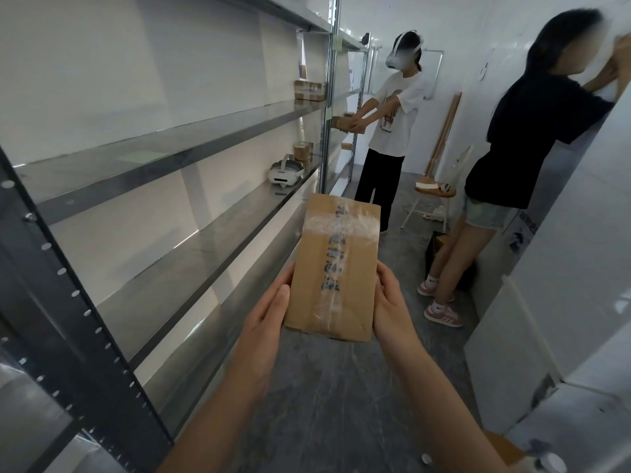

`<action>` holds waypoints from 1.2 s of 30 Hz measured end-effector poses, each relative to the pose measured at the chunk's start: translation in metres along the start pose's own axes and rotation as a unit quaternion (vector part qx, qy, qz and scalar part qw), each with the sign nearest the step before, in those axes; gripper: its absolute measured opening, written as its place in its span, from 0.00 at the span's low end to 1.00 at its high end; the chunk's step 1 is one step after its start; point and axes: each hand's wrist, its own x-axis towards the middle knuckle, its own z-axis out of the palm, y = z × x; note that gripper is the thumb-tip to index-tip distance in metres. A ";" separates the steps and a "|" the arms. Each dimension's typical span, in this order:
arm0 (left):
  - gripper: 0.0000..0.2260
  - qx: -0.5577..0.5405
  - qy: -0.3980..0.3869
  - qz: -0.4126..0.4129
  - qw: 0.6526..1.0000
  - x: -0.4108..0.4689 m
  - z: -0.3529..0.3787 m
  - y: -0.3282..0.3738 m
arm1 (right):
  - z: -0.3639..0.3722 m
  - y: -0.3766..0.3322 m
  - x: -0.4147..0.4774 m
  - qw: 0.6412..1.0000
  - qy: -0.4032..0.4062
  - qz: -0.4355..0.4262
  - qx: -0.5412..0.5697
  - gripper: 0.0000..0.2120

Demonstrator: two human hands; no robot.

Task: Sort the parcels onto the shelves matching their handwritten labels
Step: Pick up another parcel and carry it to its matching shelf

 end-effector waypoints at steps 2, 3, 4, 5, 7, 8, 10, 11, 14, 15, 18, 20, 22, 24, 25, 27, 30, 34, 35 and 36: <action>0.18 0.005 0.000 0.009 1.000 0.000 0.000 0.001 | -0.001 -0.004 0.002 1.000 0.004 0.007 0.006 0.15; 0.18 0.006 0.003 0.015 1.000 0.001 0.001 0.001 | -0.001 -0.007 0.002 1.000 0.004 0.008 0.003 0.15; 0.17 0.009 0.006 0.022 1.000 0.001 0.001 0.002 | -0.002 -0.011 0.003 1.000 0.006 0.009 -0.003 0.16; 0.17 0.013 0.007 0.030 0.999 0.002 0.002 0.003 | -0.003 -0.015 0.004 1.000 0.007 0.010 -0.010 0.16; 0.16 0.032 0.001 0.044 0.999 0.003 0.004 0.006 | -0.004 -0.021 0.007 1.000 0.005 0.008 -0.017 0.17; 0.16 0.042 -0.003 0.050 0.998 0.005 0.005 0.007 | -0.005 -0.024 0.008 1.000 0.002 0.007 -0.018 0.17; 0.17 0.050 -0.010 0.060 0.997 0.008 0.005 0.008 | -0.006 -0.030 0.010 1.000 -0.004 0.007 -0.002 0.17; 0.18 0.051 -0.013 0.064 0.997 0.009 0.004 0.009 | -0.008 -0.032 0.009 1.000 -0.007 0.009 0.020 0.17; 0.20 0.049 -0.027 0.075 0.996 0.012 0.002 0.012 | -0.012 -0.042 0.006 0.996 -0.021 0.007 0.083 0.17; 0.20 0.047 -0.032 0.077 0.995 0.013 0.001 0.012 | -0.014 -0.043 0.006 0.995 -0.024 0.004 0.093 0.17; 0.20 0.025 -0.035 0.068 0.997 0.013 0.001 0.016 | -0.016 -0.046 0.005 0.993 -0.018 0.007 0.121 0.15; 0.18 -0.023 -0.028 0.049 0.998 0.012 0.003 0.019 | -0.016 -0.047 0.003 0.990 -0.012 0.017 0.142 0.13; 0.16 -0.053 -0.009 0.033 0.998 0.012 0.004 0.023 | -0.015 -0.049 0.000 0.987 -0.008 0.019 0.161 0.13; 0.15 -0.065 0.008 0.026 0.998 0.013 0.005 0.025 | -0.013 -0.050 -0.003 0.986 -0.005 0.014 0.169 0.15; 0.14 -0.064 0.018 0.024 0.998 0.013 0.006 0.025 | -0.013 -0.050 -0.004 0.986 -0.005 0.007 0.167 0.15; 0.12 -0.046 0.033 0.023 0.998 0.013 0.007 0.024 | -0.011 -0.051 -0.005 0.988 -0.005 -0.011 0.157 0.14; 0.09 -0.041 0.039 0.017 0.998 0.012 0.011 0.021 | -0.011 -0.052 -0.006 0.989 -0.005 -0.033 0.141 0.13; 0.10 -0.074 0.044 -0.002 0.996 0.012 0.014 0.019 | -0.013 -0.050 -0.009 0.991 -0.013 -0.065 0.117 0.13; 0.12 -0.084 0.044 -0.008 0.995 0.011 0.014 0.019 | -0.014 -0.048 -0.010 0.991 -0.017 -0.070 0.113 0.15; 0.15 -0.090 0.044 -0.015 0.995 0.011 0.014 0.019 | -0.015 -0.046 -0.011 0.991 -0.019 -0.071 0.111 0.17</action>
